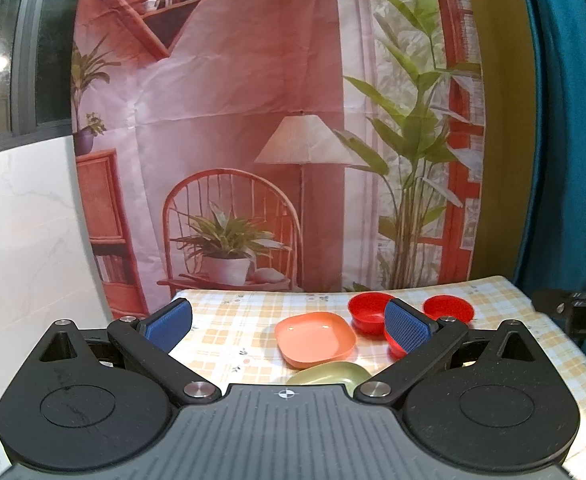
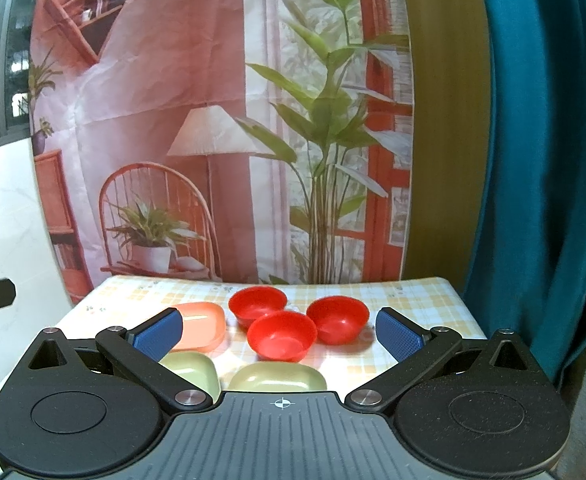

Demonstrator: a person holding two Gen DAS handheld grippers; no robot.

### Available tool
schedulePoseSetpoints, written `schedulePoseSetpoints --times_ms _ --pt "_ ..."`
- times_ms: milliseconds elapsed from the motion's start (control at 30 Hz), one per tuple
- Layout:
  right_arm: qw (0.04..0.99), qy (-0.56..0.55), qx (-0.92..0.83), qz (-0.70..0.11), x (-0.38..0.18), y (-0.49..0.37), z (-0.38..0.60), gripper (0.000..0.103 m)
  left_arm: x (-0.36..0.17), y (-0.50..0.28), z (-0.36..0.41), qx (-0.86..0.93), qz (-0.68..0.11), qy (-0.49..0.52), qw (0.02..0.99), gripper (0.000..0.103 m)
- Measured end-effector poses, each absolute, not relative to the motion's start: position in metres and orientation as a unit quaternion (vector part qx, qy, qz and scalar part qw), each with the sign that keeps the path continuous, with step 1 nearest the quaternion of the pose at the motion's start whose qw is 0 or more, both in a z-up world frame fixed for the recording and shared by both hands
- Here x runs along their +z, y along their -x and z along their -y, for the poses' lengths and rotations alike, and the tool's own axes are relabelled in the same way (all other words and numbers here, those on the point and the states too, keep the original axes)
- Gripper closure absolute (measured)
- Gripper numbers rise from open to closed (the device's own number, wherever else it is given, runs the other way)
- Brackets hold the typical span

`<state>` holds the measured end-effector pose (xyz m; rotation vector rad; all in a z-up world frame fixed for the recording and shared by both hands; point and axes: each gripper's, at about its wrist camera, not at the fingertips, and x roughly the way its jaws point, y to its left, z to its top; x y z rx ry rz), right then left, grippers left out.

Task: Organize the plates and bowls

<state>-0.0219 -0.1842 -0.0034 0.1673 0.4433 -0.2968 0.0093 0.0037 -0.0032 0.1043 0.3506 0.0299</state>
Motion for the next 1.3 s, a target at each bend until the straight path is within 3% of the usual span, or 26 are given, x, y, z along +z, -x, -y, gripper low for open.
schedulePoseSetpoints --times_ms 233,633,1067,1300 --pt "0.970 -0.051 -0.148 -0.184 -0.014 -0.005 0.201 0.000 -0.011 -0.038 -0.002 0.029 -0.175 -0.083 0.981 0.000" --pt "0.966 -0.042 -0.103 -0.234 -0.048 -0.082 0.218 0.000 -0.036 -0.109 -0.015 0.035 -0.211 -0.067 0.974 0.000" --pt "0.976 -0.041 -0.118 -0.178 -0.016 -0.145 0.268 0.000 0.003 -0.174 -0.003 0.032 -0.164 -0.084 0.982 0.001" --pt "0.978 -0.042 -0.098 -0.179 -0.022 -0.166 0.275 0.000 0.002 -0.200 0.000 0.021 -0.175 -0.081 0.981 0.001"
